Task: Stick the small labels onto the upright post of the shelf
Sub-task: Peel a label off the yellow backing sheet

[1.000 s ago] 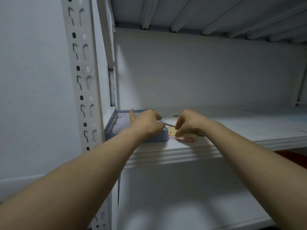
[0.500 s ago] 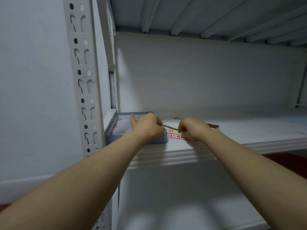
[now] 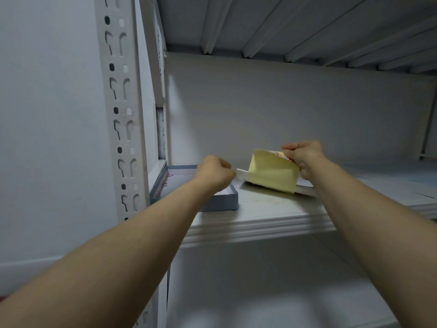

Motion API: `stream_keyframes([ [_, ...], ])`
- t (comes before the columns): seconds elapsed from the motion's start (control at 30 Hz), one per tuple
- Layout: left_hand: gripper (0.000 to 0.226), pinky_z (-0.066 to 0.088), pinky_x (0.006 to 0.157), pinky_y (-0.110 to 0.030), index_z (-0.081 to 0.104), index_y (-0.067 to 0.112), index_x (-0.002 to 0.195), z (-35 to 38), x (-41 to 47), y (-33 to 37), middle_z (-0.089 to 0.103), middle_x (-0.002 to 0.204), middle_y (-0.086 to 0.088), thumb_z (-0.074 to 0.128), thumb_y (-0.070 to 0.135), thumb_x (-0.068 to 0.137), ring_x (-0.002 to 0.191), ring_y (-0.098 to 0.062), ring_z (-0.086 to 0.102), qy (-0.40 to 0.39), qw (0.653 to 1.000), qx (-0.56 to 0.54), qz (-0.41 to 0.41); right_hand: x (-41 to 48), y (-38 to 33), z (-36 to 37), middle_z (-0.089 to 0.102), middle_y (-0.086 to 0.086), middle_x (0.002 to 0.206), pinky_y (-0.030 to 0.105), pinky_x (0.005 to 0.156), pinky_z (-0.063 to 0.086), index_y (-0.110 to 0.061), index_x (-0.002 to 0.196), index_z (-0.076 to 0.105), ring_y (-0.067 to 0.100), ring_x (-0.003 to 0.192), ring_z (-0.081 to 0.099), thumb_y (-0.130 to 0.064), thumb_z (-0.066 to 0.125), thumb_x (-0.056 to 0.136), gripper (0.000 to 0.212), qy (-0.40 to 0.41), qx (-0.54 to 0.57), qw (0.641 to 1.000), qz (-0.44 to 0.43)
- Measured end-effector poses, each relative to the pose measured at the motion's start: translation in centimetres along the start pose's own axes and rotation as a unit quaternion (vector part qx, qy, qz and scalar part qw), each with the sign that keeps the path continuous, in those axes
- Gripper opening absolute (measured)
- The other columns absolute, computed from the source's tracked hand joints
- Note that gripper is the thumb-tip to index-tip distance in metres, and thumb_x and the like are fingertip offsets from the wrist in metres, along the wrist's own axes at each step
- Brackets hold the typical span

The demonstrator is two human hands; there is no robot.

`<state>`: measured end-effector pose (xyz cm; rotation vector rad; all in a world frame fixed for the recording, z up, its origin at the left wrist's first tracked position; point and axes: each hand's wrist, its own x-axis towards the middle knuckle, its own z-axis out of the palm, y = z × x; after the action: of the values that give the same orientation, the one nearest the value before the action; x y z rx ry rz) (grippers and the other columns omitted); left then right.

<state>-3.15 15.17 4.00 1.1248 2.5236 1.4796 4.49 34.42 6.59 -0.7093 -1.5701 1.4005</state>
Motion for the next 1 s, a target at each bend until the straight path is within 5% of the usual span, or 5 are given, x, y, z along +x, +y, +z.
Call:
stream_keyframes([
  [0.33,0.018,0.053,0.069,-0.031,0.049,0.002,0.085,-0.2,-0.3,2.1,0.06,0.081,-0.017,0.042,0.013,0.099,0.07,-0.028,0.056,-0.009,0.956,-0.272,-0.113,-0.6,-3.5,2.6,0.065,0.012,0.1,0.016,0.06,0.046,-0.002,0.104,0.068,0.015,0.07,0.058,-0.001,0.053,0.091,0.021,0.013,-0.031,0.992,-0.124],
  [0.53,0.085,0.052,0.087,-0.038,0.046,-0.003,0.125,-2.0,0.1,2.6,0.059,0.122,-0.023,0.036,0.072,0.086,0.11,-0.033,0.06,-0.053,0.861,-0.479,-0.162,-3.8,-3.3,3.5,0.066,0.007,0.099,0.026,0.082,0.049,-0.004,0.102,0.067,0.013,0.089,0.059,-0.001,0.048,0.092,0.022,-0.041,-0.077,0.954,-0.288],
  [0.7,0.022,0.056,0.073,-0.034,0.058,0.006,0.092,-1.8,-0.6,3.0,0.064,0.089,-0.016,0.065,0.026,0.089,0.079,-0.025,0.065,0.01,0.853,-0.508,-0.121,-7.3,-1.8,3.8,0.064,-0.001,0.097,0.01,0.077,0.041,-0.007,0.099,0.069,0.01,0.09,0.057,-0.002,0.052,0.091,0.019,-0.082,-0.188,0.863,-0.462],
  [0.87,0.011,0.057,0.061,-0.03,0.056,0.006,0.098,-2.6,-1.5,3.0,0.063,0.09,-0.014,0.053,-0.003,0.092,0.077,-0.024,0.064,0.049,0.851,-0.515,-0.094,-8.5,-1.6,3.6,0.056,0.004,0.127,0.036,0.099,0.045,-0.013,0.126,0.052,0.016,0.113,0.053,-0.038,0.058,0.09,0.045,-0.055,-0.099,0.965,-0.236],
  [1.0,0.013,0.057,0.066,-0.032,0.051,0.004,0.088,-3.6,-2.7,3.0,0.059,0.099,-0.021,0.043,-0.006,0.09,0.09,-0.033,0.063,0.031,0.837,-0.537,-0.098,-9.8,-2.1,3.0,0.069,0.007,0.089,0.039,0.079,0.056,-0.014,0.096,0.061,0.023,0.084,0.067,-0.042,0.068,0.08,0.034,-0.198,0.106,0.972,0.063],
])
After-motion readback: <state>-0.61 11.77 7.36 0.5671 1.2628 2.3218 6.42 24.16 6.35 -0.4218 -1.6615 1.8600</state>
